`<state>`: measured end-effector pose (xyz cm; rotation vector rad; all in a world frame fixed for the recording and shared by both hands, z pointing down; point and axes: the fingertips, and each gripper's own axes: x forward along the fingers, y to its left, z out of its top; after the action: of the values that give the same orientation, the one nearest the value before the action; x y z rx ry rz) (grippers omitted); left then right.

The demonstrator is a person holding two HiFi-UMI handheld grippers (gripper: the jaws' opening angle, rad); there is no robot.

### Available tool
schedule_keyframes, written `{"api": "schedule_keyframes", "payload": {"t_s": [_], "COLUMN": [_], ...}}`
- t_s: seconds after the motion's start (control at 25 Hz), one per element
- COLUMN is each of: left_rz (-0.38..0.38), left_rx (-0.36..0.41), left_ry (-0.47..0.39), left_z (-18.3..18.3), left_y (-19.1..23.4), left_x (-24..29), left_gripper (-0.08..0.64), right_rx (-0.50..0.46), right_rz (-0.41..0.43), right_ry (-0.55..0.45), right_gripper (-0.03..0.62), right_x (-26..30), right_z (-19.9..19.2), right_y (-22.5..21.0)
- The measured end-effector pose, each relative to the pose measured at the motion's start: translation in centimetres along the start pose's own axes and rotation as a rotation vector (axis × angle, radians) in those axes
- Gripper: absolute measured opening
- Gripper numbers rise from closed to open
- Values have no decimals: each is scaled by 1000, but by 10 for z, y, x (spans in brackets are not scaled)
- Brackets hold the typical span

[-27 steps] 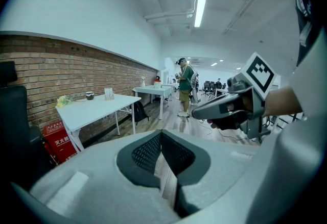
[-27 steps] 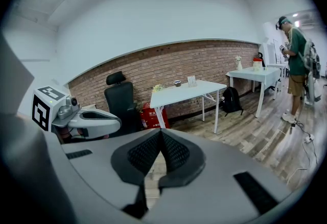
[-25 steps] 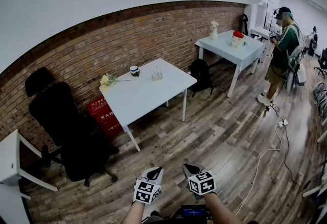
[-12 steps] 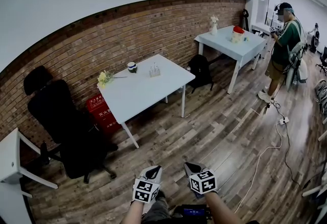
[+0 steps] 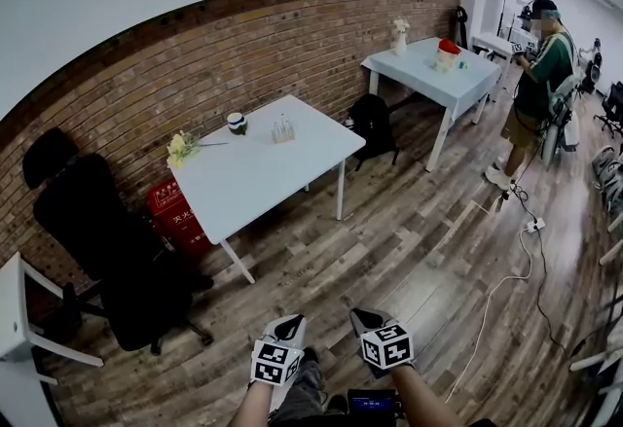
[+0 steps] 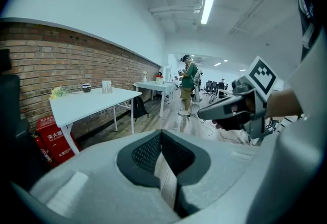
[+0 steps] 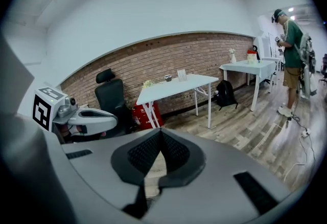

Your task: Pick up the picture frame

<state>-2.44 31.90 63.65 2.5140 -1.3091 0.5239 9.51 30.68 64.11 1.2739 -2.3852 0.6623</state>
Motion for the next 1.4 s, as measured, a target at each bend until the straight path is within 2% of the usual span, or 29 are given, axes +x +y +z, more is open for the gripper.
{"api": "schedule_keyframes", "payload": {"t_s": [0.48,0.76,1.4], "left_rz": [-48,-80,-95], "left_rx": [7,20,11], "left_ry": [-17,-22,-1], "left_z": [61,83,101], "left_y": [100,142,180], "left_x": [81,115,173], "left_gripper": [12,12,12], "right_rx": [0,6,27], "right_rz": [-43,-74,-66], "right_ry": [-11,-20,-22], "right_gripper": [8,8,8], "right_x": [97,140,196], "right_z": [92,127,163], "right_y": [-33,-48,-80]}}
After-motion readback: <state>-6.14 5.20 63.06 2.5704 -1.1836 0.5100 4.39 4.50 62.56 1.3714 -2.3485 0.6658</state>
